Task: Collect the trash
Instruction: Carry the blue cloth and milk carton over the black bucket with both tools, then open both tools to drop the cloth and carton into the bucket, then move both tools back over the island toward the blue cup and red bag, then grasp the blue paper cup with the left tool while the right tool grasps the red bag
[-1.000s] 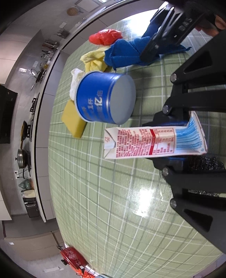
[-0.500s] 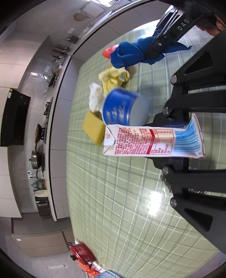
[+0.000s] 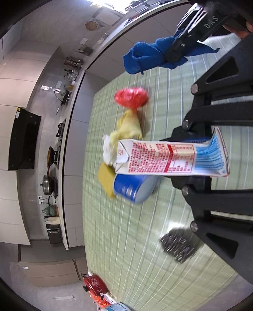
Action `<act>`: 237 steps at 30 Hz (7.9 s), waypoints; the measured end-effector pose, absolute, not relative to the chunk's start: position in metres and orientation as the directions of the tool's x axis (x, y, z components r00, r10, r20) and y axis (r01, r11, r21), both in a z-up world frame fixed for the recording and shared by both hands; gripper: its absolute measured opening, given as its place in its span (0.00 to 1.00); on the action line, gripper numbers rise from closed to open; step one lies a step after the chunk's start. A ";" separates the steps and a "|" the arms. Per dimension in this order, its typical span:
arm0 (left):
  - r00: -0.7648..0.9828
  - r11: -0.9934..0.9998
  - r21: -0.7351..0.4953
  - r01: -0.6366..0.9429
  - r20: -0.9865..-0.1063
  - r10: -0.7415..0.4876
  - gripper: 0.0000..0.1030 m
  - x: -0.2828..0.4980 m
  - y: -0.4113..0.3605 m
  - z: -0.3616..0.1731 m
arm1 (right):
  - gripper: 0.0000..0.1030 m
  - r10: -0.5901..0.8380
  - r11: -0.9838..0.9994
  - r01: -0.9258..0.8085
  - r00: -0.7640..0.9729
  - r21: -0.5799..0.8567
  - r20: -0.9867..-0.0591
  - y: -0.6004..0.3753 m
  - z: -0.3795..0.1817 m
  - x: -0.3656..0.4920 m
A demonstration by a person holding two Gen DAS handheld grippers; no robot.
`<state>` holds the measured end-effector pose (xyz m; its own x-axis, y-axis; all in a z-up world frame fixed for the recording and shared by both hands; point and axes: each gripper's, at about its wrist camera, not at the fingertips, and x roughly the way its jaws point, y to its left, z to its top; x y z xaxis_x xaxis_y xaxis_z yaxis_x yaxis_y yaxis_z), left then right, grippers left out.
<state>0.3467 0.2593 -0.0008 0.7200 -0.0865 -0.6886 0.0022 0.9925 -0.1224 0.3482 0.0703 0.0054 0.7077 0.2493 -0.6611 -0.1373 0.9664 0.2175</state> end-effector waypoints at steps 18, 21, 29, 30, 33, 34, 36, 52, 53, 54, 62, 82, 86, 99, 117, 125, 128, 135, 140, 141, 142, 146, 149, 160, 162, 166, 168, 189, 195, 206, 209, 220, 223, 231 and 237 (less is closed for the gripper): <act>0.666 0.950 -0.169 0.263 -0.680 -0.306 0.24 0.333 0.132 -0.007 | 0.28 -0.020 0.967 0.185 0.738 0.174 -0.675 -0.088 0.016 0.278; 0.648 0.940 -0.175 0.293 -0.686 -0.330 0.24 0.324 0.110 -0.009 | 0.28 -0.067 0.956 0.242 0.726 0.164 -0.685 -0.111 0.013 0.259; 0.629 0.919 -0.179 0.351 -0.682 -0.373 0.24 0.292 0.032 -0.007 | 0.28 -0.120 0.924 0.338 0.699 0.177 -0.705 -0.197 -0.002 0.215; 0.625 0.918 -0.180 0.354 -0.685 -0.376 0.24 0.287 0.017 -0.008 | 0.28 -0.118 0.923 0.340 0.697 0.181 -0.708 -0.209 -0.004 0.212; 0.606 0.917 -0.190 0.349 -0.701 -0.376 0.24 0.277 -0.026 -0.017 | 0.28 -0.095 0.926 0.327 0.687 0.189 -0.721 -0.247 -0.012 0.204; 0.595 0.917 -0.197 0.346 -0.710 -0.377 0.24 0.275 -0.042 -0.021 | 0.28 -0.082 0.927 0.320 0.678 0.193 -0.731 -0.265 -0.017 0.203; 0.581 0.919 -0.198 0.341 -0.724 -0.371 0.24 0.272 -0.070 -0.030 | 0.28 -0.059 0.929 0.309 0.666 0.203 -0.743 -0.287 -0.025 0.200; 0.538 0.963 -0.146 0.228 -0.805 -0.250 0.24 0.273 -0.160 -0.095 | 0.32 0.130 0.950 0.169 0.550 0.263 -0.825 -0.375 -0.122 0.235; 0.539 0.964 -0.143 0.224 -0.806 -0.244 0.24 0.271 -0.160 -0.097 | 0.32 0.131 0.952 0.164 0.547 0.259 -0.827 -0.376 -0.126 0.239; 0.536 0.966 -0.140 0.219 -0.810 -0.239 0.24 0.273 -0.162 -0.099 | 0.35 0.136 0.952 0.158 0.546 0.261 -0.827 -0.378 -0.129 0.241; 0.491 0.969 -0.130 0.210 -0.843 -0.219 0.25 0.287 -0.183 -0.128 | 0.63 0.140 0.947 0.170 0.549 0.274 -0.824 -0.396 -0.142 0.259; 0.598 0.974 -0.109 0.200 -0.774 -0.210 0.70 0.277 -0.155 -0.039 | 0.63 0.047 0.949 0.208 0.648 0.236 -0.761 -0.386 -0.069 0.248; 0.620 0.980 -0.113 0.163 -0.761 -0.191 0.73 0.278 -0.118 -0.023 | 0.64 0.062 0.955 0.174 0.672 0.239 -0.738 -0.354 -0.046 0.250; 0.671 0.993 -0.116 -0.001 -0.736 -0.085 0.76 0.294 0.035 -0.003 | 0.70 0.127 0.971 0.047 0.731 0.235 -0.671 -0.199 0.008 0.269; 0.687 0.995 -0.072 -0.076 -0.726 0.000 0.87 0.319 0.208 -0.003 | 0.77 0.170 0.970 -0.004 0.723 0.242 -0.670 -0.004 0.011 0.300; 0.686 0.988 -0.057 -0.143 -0.726 0.057 0.88 0.336 0.240 -0.006 | 0.79 0.215 0.973 -0.095 0.717 0.212 -0.663 0.033 0.013 0.332; 0.689 0.987 -0.031 -0.155 -0.719 0.086 0.88 0.343 0.249 -0.005 | 0.79 0.251 0.963 -0.118 0.714 0.241 -0.654 0.040 0.011 0.345; 0.684 0.988 -0.016 -0.152 -0.723 0.094 0.88 0.353 0.271 -0.006 | 0.79 0.265 0.958 -0.113 0.705 0.265 -0.658 0.058 0.006 0.361; 0.683 0.992 -0.038 -0.123 -0.728 0.056 0.88 0.357 0.306 -0.012 | 0.79 0.237 0.965 -0.096 0.710 0.242 -0.663 0.089 0.003 0.365; 0.684 0.993 -0.037 -0.112 -0.728 0.050 0.88 0.357 0.313 -0.012 | 0.79 0.232 0.966 -0.090 0.710 0.241 -0.665 0.096 0.002 0.365; 0.686 0.995 -0.034 -0.098 -0.726 0.043 0.88 0.358 0.322 -0.012 | 0.79 0.225 0.968 -0.082 0.710 0.239 -0.668 0.107 0.000 0.366; 0.689 0.999 -0.024 -0.034 -0.725 0.006 0.88 0.362 0.359 -0.010 | 0.79 0.185 0.972 -0.029 0.713 0.235 -0.676 0.151 -0.006 0.363; 0.696 1.000 -0.014 0.013 -0.718 -0.019 0.88 0.366 0.384 -0.008 | 0.79 0.159 0.971 0.010 0.721 0.240 -0.674 0.181 -0.010 0.361; 0.656 0.981 -0.077 0.178 -0.733 -0.177 0.89 0.397 0.375 -0.007 | 0.79 0.043 0.971 0.132 0.724 0.200 -0.688 0.205 -0.004 0.352; 0.641 0.975 -0.080 0.207 -0.742 -0.197 0.90 0.406 0.362 -0.009 | 0.79 0.027 0.968 0.150 0.729 0.199 -0.684 0.197 -0.001 0.352; 0.615 0.971 -0.082 0.224 -0.761 -0.206 0.90 0.426 0.339 -0.016 | 0.79 0.013 0.971 0.154 0.732 0.185 -0.681 0.177 -0.001 0.362; 0.605 0.972 -0.072 0.224 -0.771 -0.197 0.90 0.434 0.330 -0.020 | 0.79 0.012 0.969 0.160 0.729 0.187 -0.684 0.167 -0.002 0.371; 0.535 0.986 -0.036 0.162 -0.836 -0.119 0.90 0.482 0.309 -0.055 | 0.79 0.059 0.976 0.114 0.682 0.186 -0.729 0.145 -0.034 0.453; 0.527 0.985 -0.063 0.159 -0.839 -0.139 0.88 0.488 0.309 -0.062 | 0.79 0.007 0.982 0.134 0.685 0.136 -0.729 0.140 -0.038 0.464; 0.590 0.980 -0.119 0.158 -0.785 -0.190 0.85 0.488 0.305 -0.050 | 0.79 -0.015 0.982 0.150 0.678 0.118 -0.735 0.129 -0.048 0.473; 0.606 0.979 -0.136 0.150 -0.770 -0.200 0.85 0.491 0.304 -0.043 | 0.79 -0.032 0.983 0.154 0.685 0.102 -0.728 0.124 -0.048 0.473; 0.614 0.982 -0.153 0.111 -0.766 -0.189 0.85 0.503 0.293 -0.046 | 0.79 -0.045 0.978 0.179 0.684 0.107 -0.728 0.096 -0.057 0.493; 0.615 0.984 -0.145 0.103 -0.768 -0.177 0.85 0.504 0.290 -0.048 | 0.79 -0.038 0.980 0.169 0.679 0.106 -0.733 0.094 -0.060 0.502; 0.618 0.988 -0.137 0.072 -0.772 -0.152 0.85 0.504 0.288 -0.051 | 0.73 -0.023 0.981 0.158 0.668 0.113 -0.744 0.088 -0.074 0.515; 0.630 0.989 -0.132 0.065 -0.764 -0.143 0.85 0.498 0.289 -0.048 | 0.34 0.004 0.979 0.148 0.672 0.140 -0.741 0.081 -0.077 0.513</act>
<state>0.4976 0.2888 -0.0481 0.6296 -0.1431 -0.7636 0.0652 0.9892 -0.1316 0.5128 0.0806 -0.0774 0.6719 0.0040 -0.7406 0.1482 0.9790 0.1397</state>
